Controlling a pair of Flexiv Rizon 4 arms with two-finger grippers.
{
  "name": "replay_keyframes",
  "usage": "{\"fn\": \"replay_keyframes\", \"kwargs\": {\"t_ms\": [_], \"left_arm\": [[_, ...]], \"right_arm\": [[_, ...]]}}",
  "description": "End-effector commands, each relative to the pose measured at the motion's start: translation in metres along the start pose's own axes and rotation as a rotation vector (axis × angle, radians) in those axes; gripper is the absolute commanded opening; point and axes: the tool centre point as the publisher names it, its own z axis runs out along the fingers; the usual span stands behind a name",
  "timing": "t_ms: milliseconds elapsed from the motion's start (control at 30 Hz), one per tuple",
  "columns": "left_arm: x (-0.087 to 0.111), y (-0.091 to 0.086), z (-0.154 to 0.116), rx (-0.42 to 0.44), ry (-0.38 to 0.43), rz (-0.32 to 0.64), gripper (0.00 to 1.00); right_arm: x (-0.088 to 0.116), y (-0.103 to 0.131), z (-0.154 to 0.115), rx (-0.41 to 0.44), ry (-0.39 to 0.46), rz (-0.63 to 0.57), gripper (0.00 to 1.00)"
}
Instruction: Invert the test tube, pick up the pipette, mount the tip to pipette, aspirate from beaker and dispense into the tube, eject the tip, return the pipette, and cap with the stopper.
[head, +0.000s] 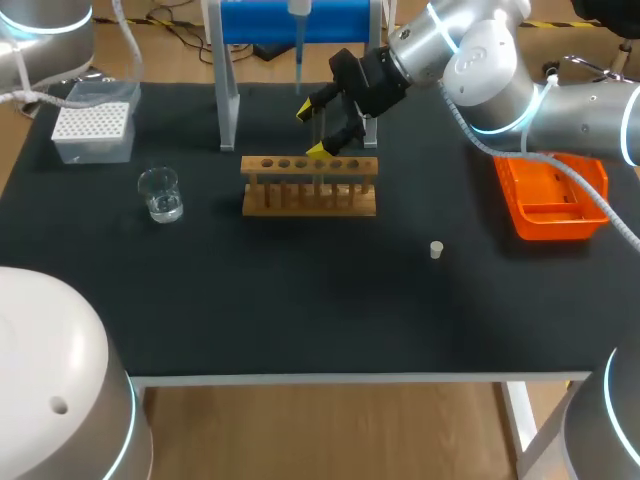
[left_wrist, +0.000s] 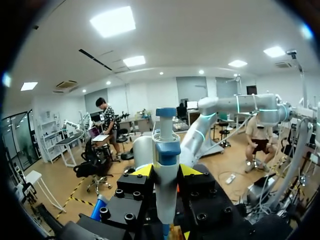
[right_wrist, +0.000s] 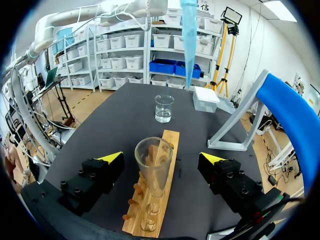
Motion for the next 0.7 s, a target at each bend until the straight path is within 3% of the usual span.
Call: {"fn": "replay_keyframes", "kwargs": {"t_ms": [33,700], "left_arm": [[-0.010,0.004,0.008,0.020,0.031,-0.008,0.00],[-0.015,0.020,0.018,0.052,0.058,-0.041,0.00]], "right_arm": [[0.000,0.000,-0.001,0.002,0.002,0.000,1.00],[0.000,0.000,-0.001,0.002,0.002,0.000,1.00]]}}
